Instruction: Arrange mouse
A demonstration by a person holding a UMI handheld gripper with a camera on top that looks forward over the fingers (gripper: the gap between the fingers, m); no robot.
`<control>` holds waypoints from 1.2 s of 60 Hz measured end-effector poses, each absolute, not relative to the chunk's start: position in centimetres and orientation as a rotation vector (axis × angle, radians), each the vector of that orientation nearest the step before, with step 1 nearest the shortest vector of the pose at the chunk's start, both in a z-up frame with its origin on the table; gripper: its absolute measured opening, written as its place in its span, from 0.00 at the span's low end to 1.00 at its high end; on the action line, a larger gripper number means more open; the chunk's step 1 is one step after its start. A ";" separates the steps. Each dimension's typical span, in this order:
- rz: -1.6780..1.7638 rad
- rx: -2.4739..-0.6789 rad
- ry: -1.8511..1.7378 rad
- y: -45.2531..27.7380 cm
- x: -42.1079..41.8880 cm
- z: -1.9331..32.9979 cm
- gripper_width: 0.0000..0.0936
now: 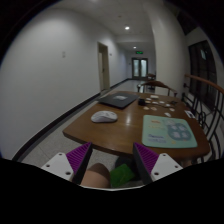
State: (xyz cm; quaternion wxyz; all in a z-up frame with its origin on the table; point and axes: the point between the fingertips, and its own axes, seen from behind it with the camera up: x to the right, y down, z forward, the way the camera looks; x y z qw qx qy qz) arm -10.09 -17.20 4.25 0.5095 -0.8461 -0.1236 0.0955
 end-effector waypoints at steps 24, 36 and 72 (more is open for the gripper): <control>0.245 -2.170 -0.341 -2.5 -21.2 -1.5 0.87; 0.213 -2.209 -0.348 3.0 -22.4 -1.7 0.88; 0.225 -2.296 -0.311 8.3 -26.7 -1.7 0.91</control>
